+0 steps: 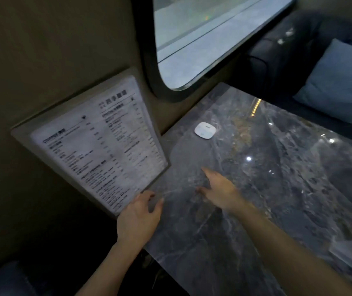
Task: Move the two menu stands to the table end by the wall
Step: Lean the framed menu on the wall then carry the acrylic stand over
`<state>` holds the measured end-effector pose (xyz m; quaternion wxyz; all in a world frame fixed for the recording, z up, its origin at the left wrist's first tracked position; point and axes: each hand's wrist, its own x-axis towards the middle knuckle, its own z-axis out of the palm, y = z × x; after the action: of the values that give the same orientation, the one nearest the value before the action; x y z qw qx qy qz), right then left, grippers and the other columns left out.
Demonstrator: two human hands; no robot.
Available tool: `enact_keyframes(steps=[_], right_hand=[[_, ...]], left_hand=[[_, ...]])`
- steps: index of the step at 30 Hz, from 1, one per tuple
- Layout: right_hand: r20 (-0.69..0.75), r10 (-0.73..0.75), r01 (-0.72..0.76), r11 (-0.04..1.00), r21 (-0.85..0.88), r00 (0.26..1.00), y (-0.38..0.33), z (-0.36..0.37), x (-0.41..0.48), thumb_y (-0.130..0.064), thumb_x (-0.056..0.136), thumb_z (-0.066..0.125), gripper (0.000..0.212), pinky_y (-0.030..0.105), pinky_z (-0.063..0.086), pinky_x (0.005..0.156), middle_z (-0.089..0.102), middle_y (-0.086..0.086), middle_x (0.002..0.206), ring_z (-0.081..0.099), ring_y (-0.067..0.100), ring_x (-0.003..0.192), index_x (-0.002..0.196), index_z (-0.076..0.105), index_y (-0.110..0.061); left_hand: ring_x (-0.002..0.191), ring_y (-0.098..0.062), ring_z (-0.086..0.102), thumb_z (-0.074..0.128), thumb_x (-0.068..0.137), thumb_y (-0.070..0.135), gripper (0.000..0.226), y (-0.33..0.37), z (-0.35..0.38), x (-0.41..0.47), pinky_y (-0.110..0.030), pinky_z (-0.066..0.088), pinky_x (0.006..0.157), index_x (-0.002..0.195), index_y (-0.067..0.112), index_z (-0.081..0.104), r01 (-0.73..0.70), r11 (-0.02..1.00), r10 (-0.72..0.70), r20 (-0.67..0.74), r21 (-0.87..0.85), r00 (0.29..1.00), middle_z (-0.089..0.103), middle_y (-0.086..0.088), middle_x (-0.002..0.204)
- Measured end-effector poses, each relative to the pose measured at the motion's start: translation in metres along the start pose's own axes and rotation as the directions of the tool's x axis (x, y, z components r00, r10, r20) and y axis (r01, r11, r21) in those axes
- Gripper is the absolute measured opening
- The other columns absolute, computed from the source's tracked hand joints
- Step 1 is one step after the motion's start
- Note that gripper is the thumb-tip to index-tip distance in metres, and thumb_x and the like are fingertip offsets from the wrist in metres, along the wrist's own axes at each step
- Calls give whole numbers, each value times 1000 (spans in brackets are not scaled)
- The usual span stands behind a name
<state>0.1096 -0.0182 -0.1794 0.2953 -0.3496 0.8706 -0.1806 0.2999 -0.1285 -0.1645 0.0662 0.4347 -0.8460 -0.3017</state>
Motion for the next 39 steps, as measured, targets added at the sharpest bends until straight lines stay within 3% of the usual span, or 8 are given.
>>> enact_keyframes(steps=[9,15,19,21,25,31,34,39], right_hand=[[-231,213,-221,975,-10,949,73,-35,-95,-39,85,57,61,43,42,98,50,14,136,50,33,122,139,33,-19],[-343,385,-383,921,78,856,129,-38,-162,-37,88,53,57,37,38,101,46,11,141,44,28,127,138,34,-17],[-357,450,-426,892,149,818,140,-38,-185,-38,88,55,54,35,39,101,50,8,140,48,25,126,135,42,-18],[-431,659,-572,751,330,617,193,-37,-264,-39,87,55,50,36,43,96,55,8,133,53,26,119,131,47,-15],[-468,725,-593,686,421,506,214,-41,-286,-30,89,55,34,37,47,79,68,15,109,62,31,101,116,59,-8],[-499,855,-491,497,716,138,248,-48,-334,-22,90,54,35,32,32,61,60,21,72,56,32,73,58,49,-9],[-475,878,-263,474,840,64,261,-54,-337,-29,88,58,28,34,41,72,61,17,92,57,30,87,93,60,-2],[-439,882,27,441,897,168,271,-69,-331,-34,85,62,70,48,42,102,39,14,141,45,30,124,141,25,-14]], left_hand=[[104,-27,59,48,84,49,35,89,58,3,-39,48,87,104,22,57,-301,954,296,242,-17,924,63,-3,113],[100,-30,62,57,81,44,39,151,102,-23,-36,47,83,106,14,61,-529,843,531,320,-102,784,68,-13,107],[101,-28,62,58,82,42,39,170,115,-24,-38,49,86,107,13,60,-533,839,535,340,-109,773,67,-12,110],[103,-28,61,57,83,38,37,232,157,-76,-39,49,87,109,12,59,-677,719,660,459,-157,595,66,-12,113],[104,-29,60,58,83,37,36,253,160,-79,-39,49,87,109,12,59,-667,713,684,422,-216,595,66,-14,111],[108,-25,56,57,84,36,42,281,180,-98,-42,48,90,118,12,50,-655,687,716,448,-316,535,60,-13,119],[108,-24,55,58,84,34,46,287,184,-107,-40,48,89,123,14,45,-627,694,716,436,-354,546,59,-11,120],[100,-22,57,58,85,30,43,298,186,-118,-39,50,82,123,21,40,-593,686,728,412,-422,548,59,-5,111]])
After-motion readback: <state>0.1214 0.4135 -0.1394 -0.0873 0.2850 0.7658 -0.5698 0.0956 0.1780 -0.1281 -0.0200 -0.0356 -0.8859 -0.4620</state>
